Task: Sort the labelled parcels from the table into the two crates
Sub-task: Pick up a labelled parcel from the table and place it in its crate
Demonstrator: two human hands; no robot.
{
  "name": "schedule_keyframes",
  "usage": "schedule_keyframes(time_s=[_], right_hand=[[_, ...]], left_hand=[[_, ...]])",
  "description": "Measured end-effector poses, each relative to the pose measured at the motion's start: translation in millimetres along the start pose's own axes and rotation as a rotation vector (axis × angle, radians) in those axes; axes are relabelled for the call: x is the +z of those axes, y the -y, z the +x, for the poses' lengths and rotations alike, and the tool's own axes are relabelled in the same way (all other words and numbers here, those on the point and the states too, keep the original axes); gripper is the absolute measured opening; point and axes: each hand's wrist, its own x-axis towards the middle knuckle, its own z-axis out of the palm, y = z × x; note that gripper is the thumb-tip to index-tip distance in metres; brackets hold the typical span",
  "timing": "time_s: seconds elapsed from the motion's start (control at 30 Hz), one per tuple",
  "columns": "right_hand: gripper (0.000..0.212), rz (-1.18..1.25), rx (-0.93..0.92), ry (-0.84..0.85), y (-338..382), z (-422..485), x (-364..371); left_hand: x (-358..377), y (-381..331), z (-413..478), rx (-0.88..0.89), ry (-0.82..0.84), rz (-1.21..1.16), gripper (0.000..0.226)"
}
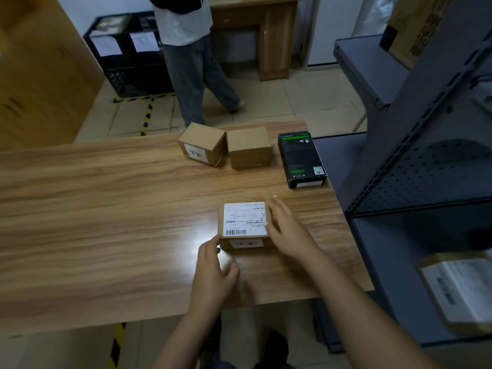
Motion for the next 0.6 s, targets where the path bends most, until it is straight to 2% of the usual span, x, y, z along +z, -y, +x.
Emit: schedule_keyframes(time_s=[0.17, 0.3, 0.43, 0.6], right_hand=[[0.064, -0.071, -0.007, 0.094, -7, 15, 3], [0.051, -0.089, 0.03, 0.026, -9, 0, 3], [0.047, 0.006, 0.022, 0.096, -10, -24, 13], [0.048, 0.021, 0.008, 0.17, -7, -39, 28]], left_hand=[[8, -6, -1, 0.003, 0.093, 0.027, 0.078], [5, -6, 16, 0.016, 0.198, -0.014, 0.093], [-1, -8, 34, 0.045, 0.251, -0.074, 0.095], [-4, 3, 53, -0.006, 0.263, 0.031, 0.127]])
